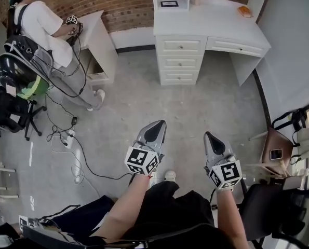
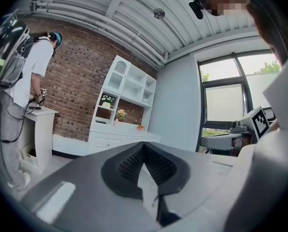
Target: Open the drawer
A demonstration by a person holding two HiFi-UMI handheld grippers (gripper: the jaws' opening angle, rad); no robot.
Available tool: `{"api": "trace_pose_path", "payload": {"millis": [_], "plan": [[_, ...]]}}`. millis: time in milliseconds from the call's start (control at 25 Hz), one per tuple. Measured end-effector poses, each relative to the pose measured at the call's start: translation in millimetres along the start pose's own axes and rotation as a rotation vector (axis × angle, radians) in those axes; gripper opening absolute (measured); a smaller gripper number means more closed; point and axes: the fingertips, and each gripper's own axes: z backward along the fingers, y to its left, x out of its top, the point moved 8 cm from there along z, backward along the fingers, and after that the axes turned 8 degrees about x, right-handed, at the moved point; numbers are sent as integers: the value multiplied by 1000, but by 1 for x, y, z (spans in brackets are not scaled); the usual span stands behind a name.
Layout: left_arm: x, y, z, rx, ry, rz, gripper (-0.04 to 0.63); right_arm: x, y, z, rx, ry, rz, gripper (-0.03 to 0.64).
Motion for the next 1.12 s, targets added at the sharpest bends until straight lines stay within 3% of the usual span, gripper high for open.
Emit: {"api": "trace_pose_path", "payload": {"millis": [360,560,1120], "plan": [[-1,16,-26,6,-6,0,2,-9,-30,-16,-42,-25,-54,2],[-1,23,-47,8,-5,2,3,-10,-48,-38,-16,-23,-55,2],[11,72,-175,16,27,14,3,9,-145,-141,32,-4,-50,2]]}}
